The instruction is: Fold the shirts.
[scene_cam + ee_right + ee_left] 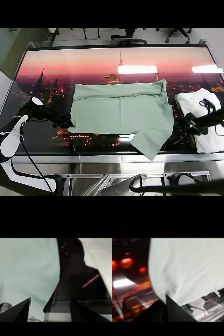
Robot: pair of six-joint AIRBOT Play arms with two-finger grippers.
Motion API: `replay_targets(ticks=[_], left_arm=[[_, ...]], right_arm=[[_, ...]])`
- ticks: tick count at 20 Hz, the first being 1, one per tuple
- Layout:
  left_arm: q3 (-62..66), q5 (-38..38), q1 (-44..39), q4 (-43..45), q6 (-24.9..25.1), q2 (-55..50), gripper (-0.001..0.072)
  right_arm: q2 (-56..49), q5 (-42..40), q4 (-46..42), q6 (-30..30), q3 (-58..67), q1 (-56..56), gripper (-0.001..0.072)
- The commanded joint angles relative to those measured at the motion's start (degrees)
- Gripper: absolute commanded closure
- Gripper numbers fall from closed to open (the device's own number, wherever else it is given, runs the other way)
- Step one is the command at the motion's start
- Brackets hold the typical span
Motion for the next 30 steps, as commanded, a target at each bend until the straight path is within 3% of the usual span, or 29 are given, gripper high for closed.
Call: replay_targets(ticks=[1, 3, 7, 9, 11, 12, 14, 18, 22, 24, 27, 30], left_arm=[[-1.29, 1.40, -1.40, -2.10, 1.42, 0.22, 0.0693], [-1.29, 1.16, -1.36, -2.08, 1.36, 0.22, 0.0694], [-1.29, 1.36, -1.36, -1.97, 1.36, 0.22, 0.0694], [-1.29, 1.31, -1.25, -1.81, 1.36, 0.22, 0.0695], [-0.46, 0.13, -1.25, 0.00, 1.22, 0.24, 0.0696], [0.37, -0.96, -1.09, 1.68, 0.61, 0.44, 0.0696], [0.57, -1.77, -0.39, 5.53, -0.83, 2.60, 0.0697], [-4.87, -4.15, 4.63, 11.08, -3.48, 9.64, 0.0697], [-11.93, -4.35, 11.87, 11.04, -3.43, 16.63, 0.0697], [-13.09, -4.22, 14.60, 10.67, -3.39, 18.75, 0.0697], [-7.69, -4.24, 14.84, 5.33, -3.23, 18.49, 0.0697], [2.54, -3.32, 10.67, 0.37, -3.23, 14.27, 0.0697]], right_arm=[[2.47, -6.86, 7.67, -2.29, -13.73, -0.48, 0.0161], [1.05, -11.76, 13.66, -6.67, -19.28, 0.09, 0.0162], [-4.96, -14.34, 16.61, -11.34, -21.84, 3.26, 0.0175], [-7.06, -14.23, 22.25, -16.87, -21.81, 4.63, 0.0381], [-7.26, -13.22, 27.04, -21.40, -20.98, 4.83, 0.0673], [-6.93, -12.17, 26.84, -21.46, -19.50, 4.79, 0.0693], [-4.70, -10.27, 22.12, -19.45, -16.13, 4.72, 0.0693], [2.89, -8.31, 4.90, -6.97, -14.43, 4.76, 0.0694], [8.09, -5.22, 4.24, -5.99, -14.71, 4.85, 0.0694], [9.27, -7.74, 9.01, -8.94, -14.45, 4.85, 0.0694], [5.68, -12.85, 25.38, -19.76, -8.90, 5.49, 0.0694], [-2.78, -19.63, 30.14, -24.57, 2.08, 11.72, 0.0694]])
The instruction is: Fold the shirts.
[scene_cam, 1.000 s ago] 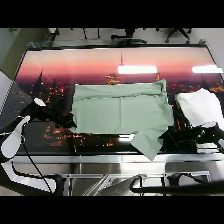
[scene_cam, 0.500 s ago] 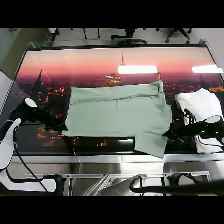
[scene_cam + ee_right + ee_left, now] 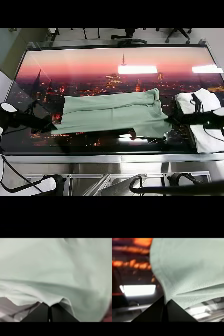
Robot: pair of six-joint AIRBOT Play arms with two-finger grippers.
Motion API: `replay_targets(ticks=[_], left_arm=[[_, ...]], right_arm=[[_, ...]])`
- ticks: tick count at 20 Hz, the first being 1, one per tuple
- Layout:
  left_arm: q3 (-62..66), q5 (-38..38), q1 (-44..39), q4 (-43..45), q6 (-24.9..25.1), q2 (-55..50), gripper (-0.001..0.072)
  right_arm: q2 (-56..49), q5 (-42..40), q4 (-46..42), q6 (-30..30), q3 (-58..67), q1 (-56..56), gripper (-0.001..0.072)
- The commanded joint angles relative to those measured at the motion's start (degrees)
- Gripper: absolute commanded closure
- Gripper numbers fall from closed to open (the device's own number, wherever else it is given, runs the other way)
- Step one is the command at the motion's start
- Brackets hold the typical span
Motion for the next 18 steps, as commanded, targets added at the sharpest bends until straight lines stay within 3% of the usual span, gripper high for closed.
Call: replay_targets(ticks=[1, 7, 12, 13, 14, 15, 16, 18], left_arm=[[10.69, 1.44, -3.69, -5.55, -0.15, -4.35, 0.0696], [29.86, 4.74, -8.74, -5.29, -3.63, -19.85, 0.0696], [38.49, 3.58, -12.09, -5.44, -3.58, -31.12, 0.0689], [40.85, 2.03, -13.00, -5.42, -3.48, -32.94, 0.0604], [43.08, 0.24, -13.55, -5.38, -3.48, -34.05, 0.0314], [45.35, -1.81, -14.12, -5.27, -3.50, -34.82, 0.0138], [47.80, -4.00, -14.14, -4.92, -3.65, -35.23, 0.0135], [51.80, -7.41, -13.44, -4.83, -4.87, -34.99, 0.0135]], right_arm=[[-9.14, -8.35, 7.89, -6.82, 11.96, 6.54, 0.0694], [-29.33, -13.31, 6.03, -6.80, 32.30, 10.95, 0.0693], [-35.93, -13.16, 5.97, -7.54, 33.46, 10.93, 0.0685], [-35.71, -12.33, 5.97, -8.74, 33.59, 10.84, 0.0665], [-34.99, -11.06, 5.29, -10.25, 34.01, 10.51, 0.0504], [-33.77, -9.53, 3.21, -10.29, 34.38, 9.84, 0.0398], [-32.22, -8.33, -0.42, -10.23, 34.62, 9.03, 0.0300], [-29.38, -7.45, -9.11, -7.72, 34.60, 7.15, 0.0013]])
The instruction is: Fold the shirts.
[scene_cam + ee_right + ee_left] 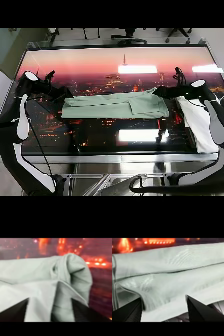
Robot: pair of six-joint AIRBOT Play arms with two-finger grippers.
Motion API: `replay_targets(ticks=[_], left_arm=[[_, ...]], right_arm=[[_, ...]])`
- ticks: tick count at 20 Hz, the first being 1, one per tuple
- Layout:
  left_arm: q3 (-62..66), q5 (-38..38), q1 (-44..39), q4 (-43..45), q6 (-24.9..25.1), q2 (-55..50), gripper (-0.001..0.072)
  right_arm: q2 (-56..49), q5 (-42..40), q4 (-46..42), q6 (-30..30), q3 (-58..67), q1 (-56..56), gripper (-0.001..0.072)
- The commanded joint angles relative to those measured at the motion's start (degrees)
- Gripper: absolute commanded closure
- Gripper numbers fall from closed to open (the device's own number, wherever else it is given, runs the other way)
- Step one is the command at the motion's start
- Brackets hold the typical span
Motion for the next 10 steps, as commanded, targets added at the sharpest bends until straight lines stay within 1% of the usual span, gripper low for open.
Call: replay_targets(ticks=[1, 3, 5, 7, 10], left_arm=[[8.07, -7.21, 0.46, 0.37, -2.69, -1.51, 0.0135], [11.30, -10.86, 1.42, 0.22, -4.87, -1.42, 0.0135], [13.33, -14.03, 1.81, 0.15, -6.03, -1.01, 0.0135], [13.31, -14.69, 1.81, 0.24, -6.01, 0.55, 0.0135], [13.31, -14.64, 1.79, 0.24, -5.99, 3.48, 0.0135]], right_arm=[[2.86, 3.06, -11.91, 3.41, 0.52, -2.56, 0.0012], [1.88, 5.73, -12.39, 4.20, 0.39, -3.13, 0.0012], [-0.63, 7.69, -11.10, 4.15, 0.37, -2.38, 0.0012], [-3.19, 8.35, -9.86, 4.17, 0.39, -1.73, 0.0012], [-5.95, 11.39, -4.42, 2.58, 0.37, -1.70, 0.0013]])
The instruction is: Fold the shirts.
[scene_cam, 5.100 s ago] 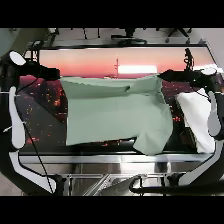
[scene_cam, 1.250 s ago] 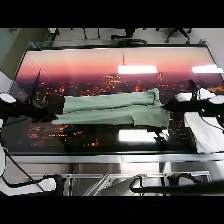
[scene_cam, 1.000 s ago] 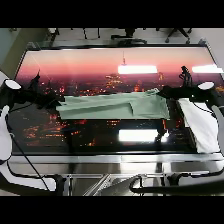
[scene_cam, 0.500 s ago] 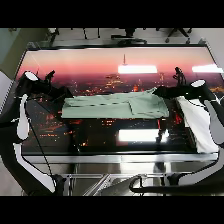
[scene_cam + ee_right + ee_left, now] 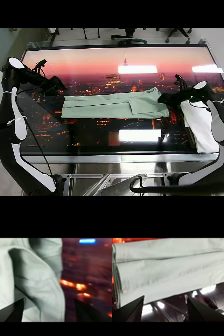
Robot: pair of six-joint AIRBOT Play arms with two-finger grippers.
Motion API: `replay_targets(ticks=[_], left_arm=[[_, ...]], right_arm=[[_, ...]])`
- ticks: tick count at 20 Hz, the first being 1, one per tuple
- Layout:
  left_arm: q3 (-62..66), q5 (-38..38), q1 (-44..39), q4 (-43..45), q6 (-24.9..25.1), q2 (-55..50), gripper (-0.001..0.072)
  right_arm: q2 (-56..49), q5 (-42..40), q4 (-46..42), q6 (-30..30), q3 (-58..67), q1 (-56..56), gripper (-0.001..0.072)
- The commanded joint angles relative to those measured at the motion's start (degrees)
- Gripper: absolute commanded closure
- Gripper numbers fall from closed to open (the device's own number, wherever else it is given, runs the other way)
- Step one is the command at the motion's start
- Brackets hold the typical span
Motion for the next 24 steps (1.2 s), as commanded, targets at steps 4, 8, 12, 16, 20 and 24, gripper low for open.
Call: replay_targets(ticks=[4, 8, 12, 16, 20, 24], left_arm=[[0.76, -1.20, -1.57, -0.04, -0.59, 5.84, 0.0137], [0.72, 0.57, -6.43, -0.02, -0.59, 7.04, 0.0137], [-4.61, 4.24, -12.24, -0.44, -0.52, 7.08, 0.0137], [-14.62, 15.54, -21.05, -0.44, 3.17, 6.99, 0.0693], [-20.65, 32.28, -33.73, -0.48, 3.19, 1.53, 0.0694], [-12.28, 36.09, -44.83, -0.37, 2.91, -9.27, 0.0694]], right_arm=[[-4.55, 7.48, 7.89, -4.50, -0.04, 0.22, 0.0521], [-4.07, 10.08, 15.10, -7.67, 0.15, 0.00, 0.0693], [-2.47, 10.51, 14.73, -7.54, 0.15, -0.79, 0.0694], [1.70, 11.28, 14.73, -6.99, 0.22, -0.87, 0.0694], [7.26, 14.62, 14.80, -3.80, 2.10, -1.60, 0.0695], [12.74, 19.26, 14.78, -0.02, 9.68, -1.60, 0.0694]])
